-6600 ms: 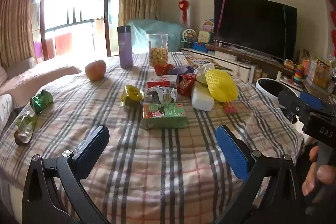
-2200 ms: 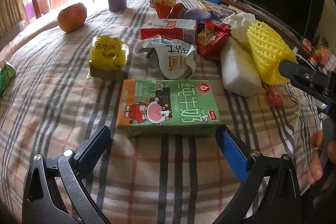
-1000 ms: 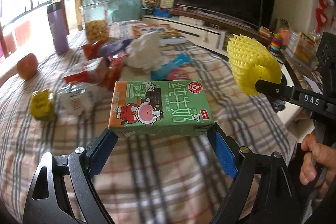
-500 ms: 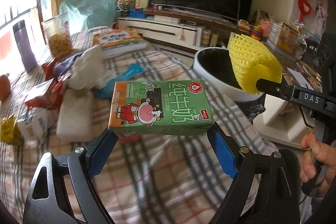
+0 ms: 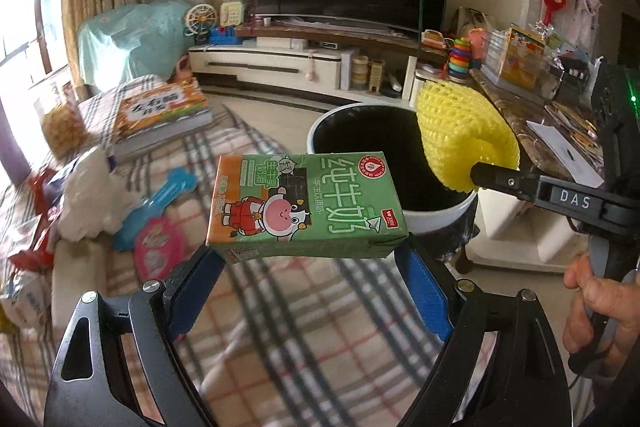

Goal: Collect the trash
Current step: 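Carry the carton and foam net to the black bin and release both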

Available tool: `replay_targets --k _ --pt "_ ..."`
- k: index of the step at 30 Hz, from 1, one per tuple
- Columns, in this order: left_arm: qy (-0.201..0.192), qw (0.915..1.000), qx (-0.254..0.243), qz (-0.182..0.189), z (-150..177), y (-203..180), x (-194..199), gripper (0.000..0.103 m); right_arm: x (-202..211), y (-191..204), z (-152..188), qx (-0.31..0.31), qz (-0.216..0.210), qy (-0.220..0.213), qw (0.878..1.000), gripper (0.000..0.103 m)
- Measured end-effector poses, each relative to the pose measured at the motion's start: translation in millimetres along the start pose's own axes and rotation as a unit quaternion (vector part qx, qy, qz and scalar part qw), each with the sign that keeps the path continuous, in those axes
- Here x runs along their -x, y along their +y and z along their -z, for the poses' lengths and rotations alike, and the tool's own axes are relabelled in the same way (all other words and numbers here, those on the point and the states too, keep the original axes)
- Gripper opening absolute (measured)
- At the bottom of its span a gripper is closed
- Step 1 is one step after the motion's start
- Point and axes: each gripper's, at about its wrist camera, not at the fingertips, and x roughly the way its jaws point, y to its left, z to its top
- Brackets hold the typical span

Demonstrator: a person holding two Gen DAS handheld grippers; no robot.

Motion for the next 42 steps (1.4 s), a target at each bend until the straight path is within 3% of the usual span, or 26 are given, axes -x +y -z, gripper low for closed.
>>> replay_targets --k 21,42 --pt "0.022 0.9988 -0.039 0.020 -41 -34 -56 0.088 -28 -36 -27 0.009 0.022 0.034 0.999 0.017" --pt "0.044 0.9972 -0.051 0.031 -52 -42 -82 0.089 -40 -49 -44 0.011 0.019 0.045 0.999 0.020"
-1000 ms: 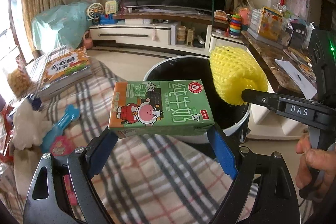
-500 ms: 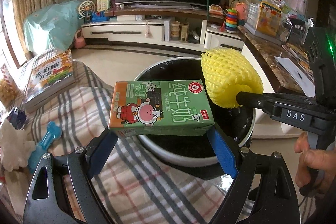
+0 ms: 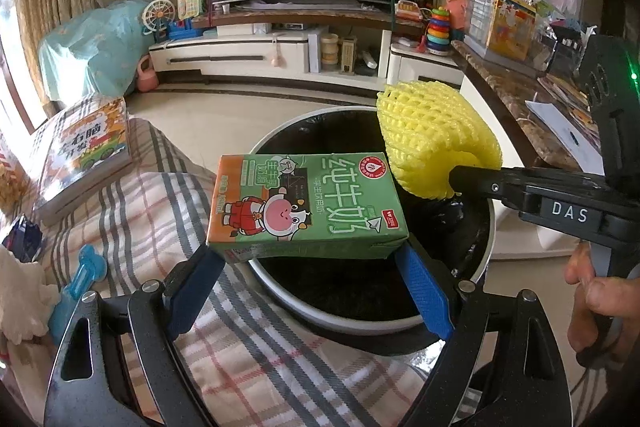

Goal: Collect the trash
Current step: 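Carry the carton and foam net to the black bin and release both, then move both tools back over the table toward the white foam block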

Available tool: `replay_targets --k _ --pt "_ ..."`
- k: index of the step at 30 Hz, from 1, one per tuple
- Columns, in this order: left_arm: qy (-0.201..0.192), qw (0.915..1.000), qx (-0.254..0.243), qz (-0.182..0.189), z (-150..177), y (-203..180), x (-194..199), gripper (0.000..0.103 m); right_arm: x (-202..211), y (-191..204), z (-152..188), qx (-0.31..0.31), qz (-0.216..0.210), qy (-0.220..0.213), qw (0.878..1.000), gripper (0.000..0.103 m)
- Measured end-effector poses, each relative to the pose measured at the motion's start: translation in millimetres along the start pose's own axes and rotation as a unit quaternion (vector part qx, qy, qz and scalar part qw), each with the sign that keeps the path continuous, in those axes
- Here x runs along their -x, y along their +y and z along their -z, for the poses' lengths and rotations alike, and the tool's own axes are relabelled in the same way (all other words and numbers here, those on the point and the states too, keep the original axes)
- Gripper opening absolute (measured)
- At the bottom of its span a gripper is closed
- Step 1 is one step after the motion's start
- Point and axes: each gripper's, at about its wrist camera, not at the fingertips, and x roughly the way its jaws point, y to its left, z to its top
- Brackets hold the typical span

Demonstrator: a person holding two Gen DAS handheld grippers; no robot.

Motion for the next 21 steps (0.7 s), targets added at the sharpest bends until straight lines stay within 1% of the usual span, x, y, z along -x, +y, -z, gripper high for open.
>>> replay_targets --k 2,4,6,9,11,17,19,21 --pt "0.011 0.9999 -0.001 0.000 -1 0 -4 0.089 -1 0 -1 0.000 0.001 0.002 1.000 0.020" --pt "0.021 0.9998 0.000 0.002 -1 0 -6 0.090 -1 -2 -1 -0.004 0.003 0.006 1.000 0.024" --pt "0.026 0.9997 0.002 0.002 -2 -1 -7 0.090 1 -3 0 -0.006 0.001 0.004 1.000 0.035" --pt "0.025 0.9997 0.002 -0.004 -1 1 -4 0.091 8 -2 -1 -0.007 -0.002 -0.005 1.000 0.047" --pt "0.020 0.9998 0.005 -0.008 0 3 -1 0.091 13 -2 -2 -0.006 0.002 -0.012 1.000 0.052" --pt "0.007 0.9993 0.034 -0.013 13 19 19 0.091 26 -3 4 -0.019 0.002 -0.028 0.999 0.053" --pt "0.001 0.9989 0.044 -0.012 19 24 26 0.091 31 -1 7 -0.024 0.003 -0.034 0.999 0.056" --pt "-0.005 0.9984 0.054 -0.013 27 28 36 0.091 36 3 12 -0.029 0.003 -0.042 0.999 0.062"
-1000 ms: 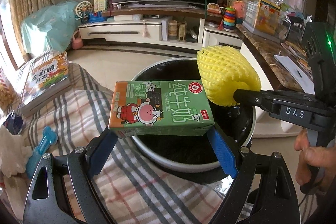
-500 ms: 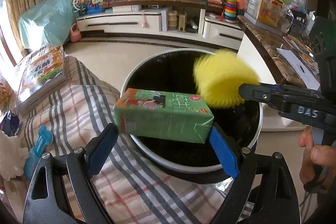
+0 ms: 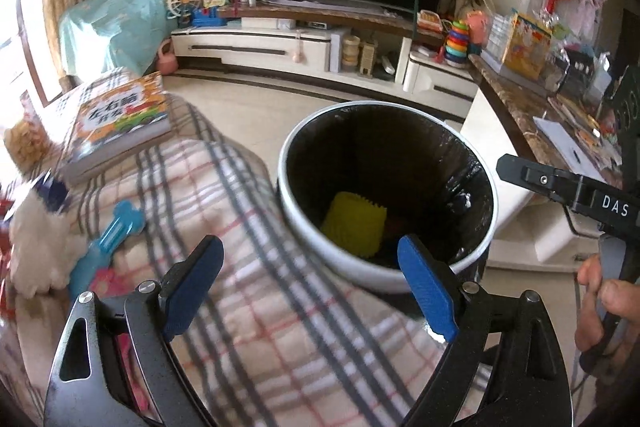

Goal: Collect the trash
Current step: 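Move both tools back over the table toward the white foam block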

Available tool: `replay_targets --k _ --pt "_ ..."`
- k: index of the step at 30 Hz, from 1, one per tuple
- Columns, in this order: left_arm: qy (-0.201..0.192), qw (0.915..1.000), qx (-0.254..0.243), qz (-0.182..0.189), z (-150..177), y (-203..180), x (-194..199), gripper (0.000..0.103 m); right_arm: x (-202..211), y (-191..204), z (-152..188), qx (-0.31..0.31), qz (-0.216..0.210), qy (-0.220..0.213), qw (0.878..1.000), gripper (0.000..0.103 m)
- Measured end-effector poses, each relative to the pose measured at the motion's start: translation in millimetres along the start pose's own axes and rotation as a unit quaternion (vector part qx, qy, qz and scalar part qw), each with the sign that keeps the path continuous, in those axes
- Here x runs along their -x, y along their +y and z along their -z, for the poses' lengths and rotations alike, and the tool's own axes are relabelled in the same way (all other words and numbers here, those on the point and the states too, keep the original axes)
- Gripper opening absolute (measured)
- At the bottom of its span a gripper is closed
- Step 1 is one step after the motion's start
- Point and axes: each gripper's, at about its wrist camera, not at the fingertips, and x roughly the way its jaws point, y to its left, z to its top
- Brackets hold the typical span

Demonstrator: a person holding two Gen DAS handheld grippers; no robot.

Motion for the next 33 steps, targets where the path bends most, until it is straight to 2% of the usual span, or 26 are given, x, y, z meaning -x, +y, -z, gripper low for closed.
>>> replay_targets --k 3,11,22,33 --pt "-0.007 0.9999 0.012 -0.004 13 7 14 0.091 6 10 5 -0.002 -0.007 -0.010 1.000 0.070" --pt "-0.014 0.9982 0.054 -0.022 46 36 45 0.091 10 46 25 0.005 -0.028 -0.016 0.999 0.080" --pt "-0.018 0.9917 0.105 -0.071 95 93 87 0.091 -6 97 60 0.018 -0.067 0.016 0.997 0.081" --pt "-0.019 0.9827 0.154 -0.102 129 138 112 0.091 -21 151 88 0.047 -0.099 0.044 0.993 0.081"
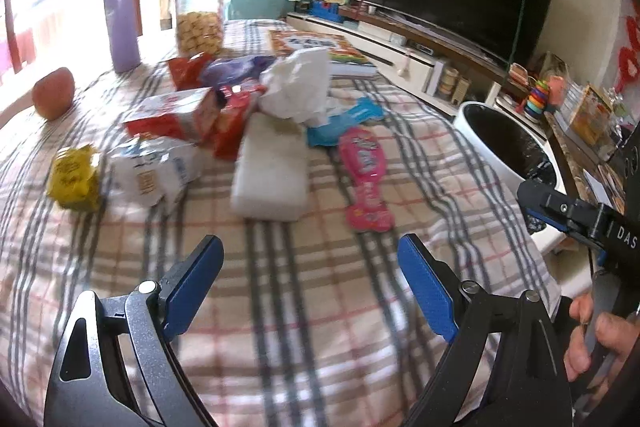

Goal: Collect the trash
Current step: 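Move both tools back over the table toward the white foam block, then grasp the white foam block with the left tool while the right tool grasps the pink lollipop toy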

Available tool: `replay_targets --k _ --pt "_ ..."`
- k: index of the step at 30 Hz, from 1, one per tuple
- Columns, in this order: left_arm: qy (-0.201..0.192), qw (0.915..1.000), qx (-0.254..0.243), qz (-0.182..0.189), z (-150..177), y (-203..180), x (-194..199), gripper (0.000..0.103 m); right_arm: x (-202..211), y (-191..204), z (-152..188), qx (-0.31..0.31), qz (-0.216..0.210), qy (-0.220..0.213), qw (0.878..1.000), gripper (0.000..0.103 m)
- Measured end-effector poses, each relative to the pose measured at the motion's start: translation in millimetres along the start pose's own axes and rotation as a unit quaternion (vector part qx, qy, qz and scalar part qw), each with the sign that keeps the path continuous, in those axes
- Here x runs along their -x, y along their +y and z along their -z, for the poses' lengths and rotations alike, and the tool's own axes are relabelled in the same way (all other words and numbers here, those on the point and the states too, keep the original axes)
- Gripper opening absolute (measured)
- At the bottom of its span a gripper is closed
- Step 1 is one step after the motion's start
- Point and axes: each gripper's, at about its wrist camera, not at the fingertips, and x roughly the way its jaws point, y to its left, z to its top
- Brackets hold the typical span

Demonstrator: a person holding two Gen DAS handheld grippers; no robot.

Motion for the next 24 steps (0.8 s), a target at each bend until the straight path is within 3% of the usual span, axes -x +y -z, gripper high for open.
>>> replay_targets --k 12,24 --pt "0.000 0.9992 0.037 -0.014 4 41 4 0.091 -29 40 9 0.034 -0.008 0.019 0.999 0.081" --pt "0.009 0.9996 -0.018 -0.017 -18 30 -20 0.091 -80 58 -7 0.068 0.005 0.040 0.997 0.079"
